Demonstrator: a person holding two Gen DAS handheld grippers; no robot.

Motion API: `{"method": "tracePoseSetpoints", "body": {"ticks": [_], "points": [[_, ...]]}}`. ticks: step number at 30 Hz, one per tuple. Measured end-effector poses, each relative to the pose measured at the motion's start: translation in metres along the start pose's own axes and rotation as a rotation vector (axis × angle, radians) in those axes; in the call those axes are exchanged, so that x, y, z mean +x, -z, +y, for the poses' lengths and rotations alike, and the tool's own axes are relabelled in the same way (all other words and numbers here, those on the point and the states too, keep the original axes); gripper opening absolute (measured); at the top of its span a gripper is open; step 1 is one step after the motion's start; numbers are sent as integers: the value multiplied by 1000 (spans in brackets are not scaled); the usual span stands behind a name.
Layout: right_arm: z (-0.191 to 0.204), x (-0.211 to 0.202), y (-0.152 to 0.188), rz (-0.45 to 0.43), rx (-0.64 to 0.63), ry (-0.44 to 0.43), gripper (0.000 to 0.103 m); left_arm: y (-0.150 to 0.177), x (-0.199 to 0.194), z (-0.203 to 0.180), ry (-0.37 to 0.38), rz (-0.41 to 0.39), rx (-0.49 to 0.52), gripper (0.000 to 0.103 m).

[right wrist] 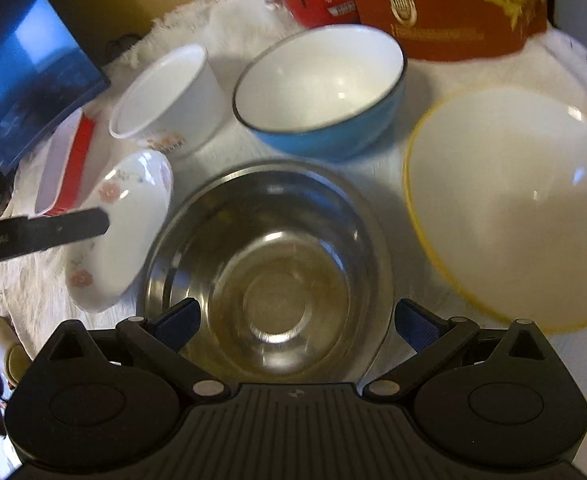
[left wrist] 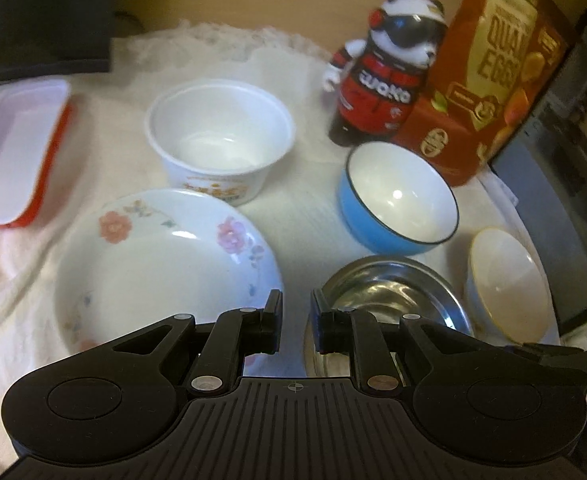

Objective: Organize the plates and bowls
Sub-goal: 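Move both tools forward to the rim of the steel bowl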

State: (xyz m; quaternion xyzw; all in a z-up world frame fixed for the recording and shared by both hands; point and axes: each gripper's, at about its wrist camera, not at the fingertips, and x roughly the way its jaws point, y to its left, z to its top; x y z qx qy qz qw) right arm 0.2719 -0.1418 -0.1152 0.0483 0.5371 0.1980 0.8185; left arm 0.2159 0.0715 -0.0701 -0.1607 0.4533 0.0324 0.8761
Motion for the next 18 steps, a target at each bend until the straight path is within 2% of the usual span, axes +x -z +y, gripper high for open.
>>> {"method": "tracePoseSetpoints", "body": {"ticks": [3,5,9,10,18], "points": [[-4,1,7,-19,88,50,103,-2,14,0,51,42,49,18],[-9,3,11,-27,151,40,103,-4,20,-1,79,70,88,18],[-21,13,17,-11,265,64,103,-10,30,-1,96,88,139,18],[-21,11,19,-35,270,62,103,-11,30,-1,107,90,141,18],[-7,14,21,-29,199,106,103,-17,35,3,148,110,168,18]]}}
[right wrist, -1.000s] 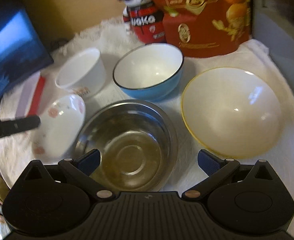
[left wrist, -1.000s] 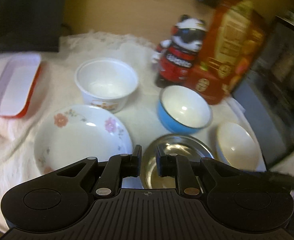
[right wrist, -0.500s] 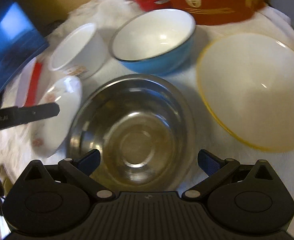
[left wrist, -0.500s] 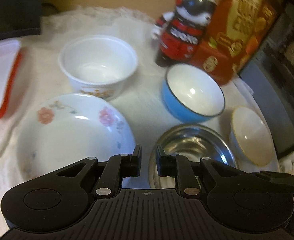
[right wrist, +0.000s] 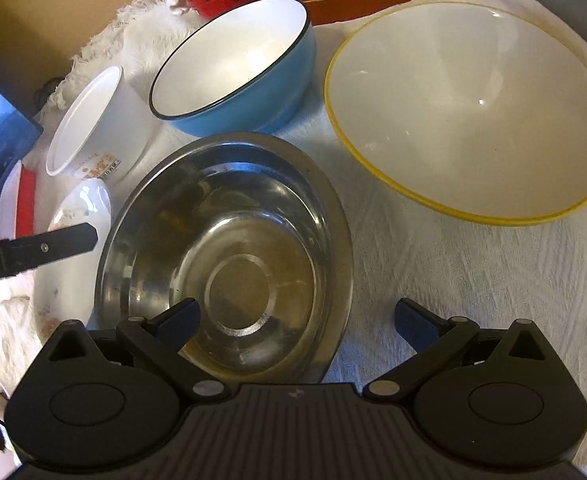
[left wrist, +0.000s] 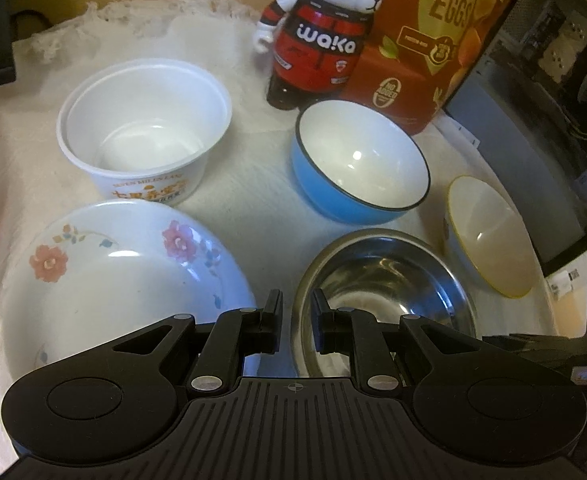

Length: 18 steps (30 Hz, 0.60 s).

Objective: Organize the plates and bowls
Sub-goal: 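Move both tools forward to the rim of the steel bowl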

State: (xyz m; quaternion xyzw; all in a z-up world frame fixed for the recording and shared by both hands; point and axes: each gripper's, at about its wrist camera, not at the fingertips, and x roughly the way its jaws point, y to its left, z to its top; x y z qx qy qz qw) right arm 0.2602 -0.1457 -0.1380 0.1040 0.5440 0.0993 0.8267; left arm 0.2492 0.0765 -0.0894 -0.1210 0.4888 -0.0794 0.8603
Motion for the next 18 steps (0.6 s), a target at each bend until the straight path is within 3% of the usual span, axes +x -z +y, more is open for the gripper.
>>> {"method": "tracePoseSetpoints", "body": {"ticks": [9,13,15,18], "points": [[23,6,4,32,-187,77,101,-9,-2,4,-3,-10,-11,18],[31,-11,6,-64,-207,60,93,-9,9,-1,-27,11,11,18],[28,-15,0,-76,-164,44,83,-10,14,-5,-37,15,24,18],[22,-23,-2,-115,-143,59,75,-14,22,-11,-8,18,34,19]]}}
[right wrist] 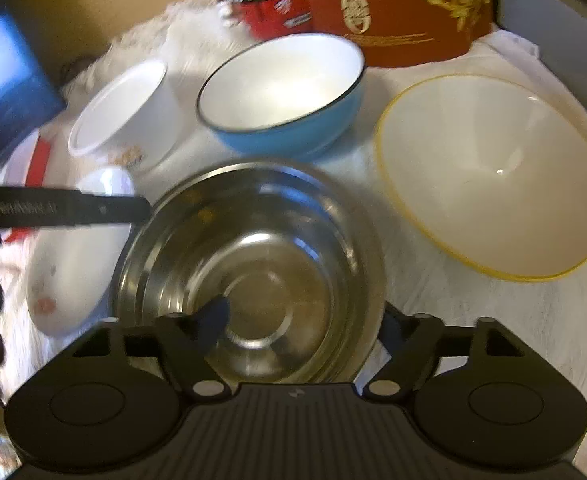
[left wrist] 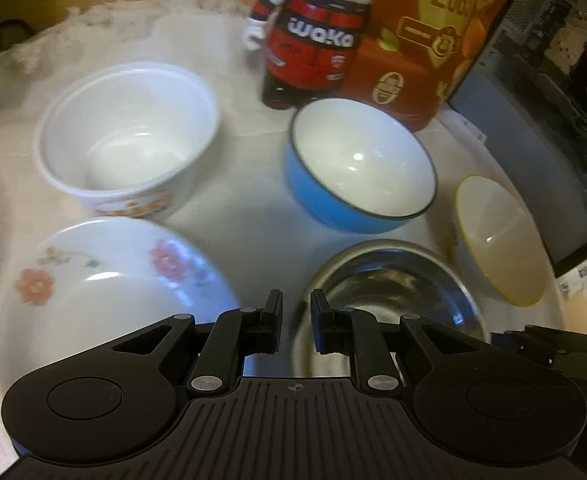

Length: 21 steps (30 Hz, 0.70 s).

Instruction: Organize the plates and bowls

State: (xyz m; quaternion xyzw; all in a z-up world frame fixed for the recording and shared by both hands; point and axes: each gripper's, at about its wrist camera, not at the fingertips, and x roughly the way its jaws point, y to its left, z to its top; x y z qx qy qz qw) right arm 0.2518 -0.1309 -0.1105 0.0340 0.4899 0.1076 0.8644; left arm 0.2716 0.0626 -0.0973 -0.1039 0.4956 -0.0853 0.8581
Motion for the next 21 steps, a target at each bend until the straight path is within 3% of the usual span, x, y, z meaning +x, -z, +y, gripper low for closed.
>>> {"method": "tracePoseSetpoints", "body": {"ticks": [2,9,12,16,18,21], "points": [[3,3,-1,6,-19,35,68,-2,7,-3,9,8,11,23],[-4,12,0,55,10,4,51,6,22,-8,-12,36,18,30],[-2,7,-3,56,3,-10,51,9,22,-7,-31,22,-15,30],[18,-9,-12,3,-40,-11,54,10,9,3,-65,64,-132,28],[33,-18,-19,-57,-79,-11,56,9,-8,14,-36,31,-189,28],[56,-23,-33,-78,-109,-81,56,7,-40,31,-78,-39,-251,28]]}}
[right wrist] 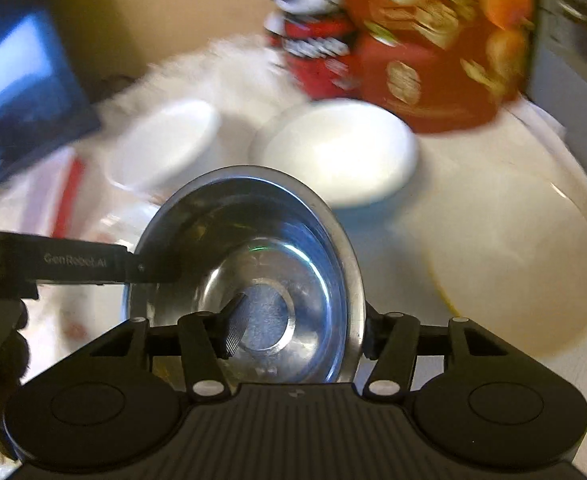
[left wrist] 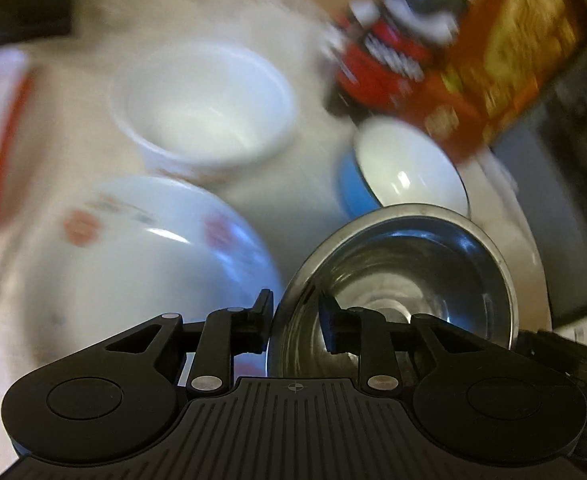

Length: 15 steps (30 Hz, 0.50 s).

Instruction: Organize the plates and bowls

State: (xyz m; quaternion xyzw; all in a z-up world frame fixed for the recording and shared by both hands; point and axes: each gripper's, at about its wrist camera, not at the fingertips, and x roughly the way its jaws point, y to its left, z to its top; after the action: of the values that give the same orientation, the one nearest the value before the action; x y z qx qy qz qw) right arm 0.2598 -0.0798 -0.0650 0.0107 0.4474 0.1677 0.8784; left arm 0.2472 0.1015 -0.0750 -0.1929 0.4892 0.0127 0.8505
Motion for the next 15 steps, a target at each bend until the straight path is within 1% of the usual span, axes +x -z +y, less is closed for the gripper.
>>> {"method": "tracePoseSetpoints", "body": {"ticks": [2,4,6,9,12,15], "points": [[18,4,-8,-13,-44,-34,56,-6,-20,13,-20,-47,-36,28],[35,15,-15,8,-73,-76,56,-12,-38,28,-56,-85,-58,28],[52,31,-18,40,-97,-120,56,-15,-45,44,-102,-104,-83,28],[81,57,-18,78,-154,-144,56,-11,-45,73,-177,-98,-133,28],[103,79,-15,101,-218,-153,56,-8,-37,94,-243,-89,-144,28],[114,95,-12,127,-253,-146,56,-6,-28,109,-271,-73,-143,27]]}}
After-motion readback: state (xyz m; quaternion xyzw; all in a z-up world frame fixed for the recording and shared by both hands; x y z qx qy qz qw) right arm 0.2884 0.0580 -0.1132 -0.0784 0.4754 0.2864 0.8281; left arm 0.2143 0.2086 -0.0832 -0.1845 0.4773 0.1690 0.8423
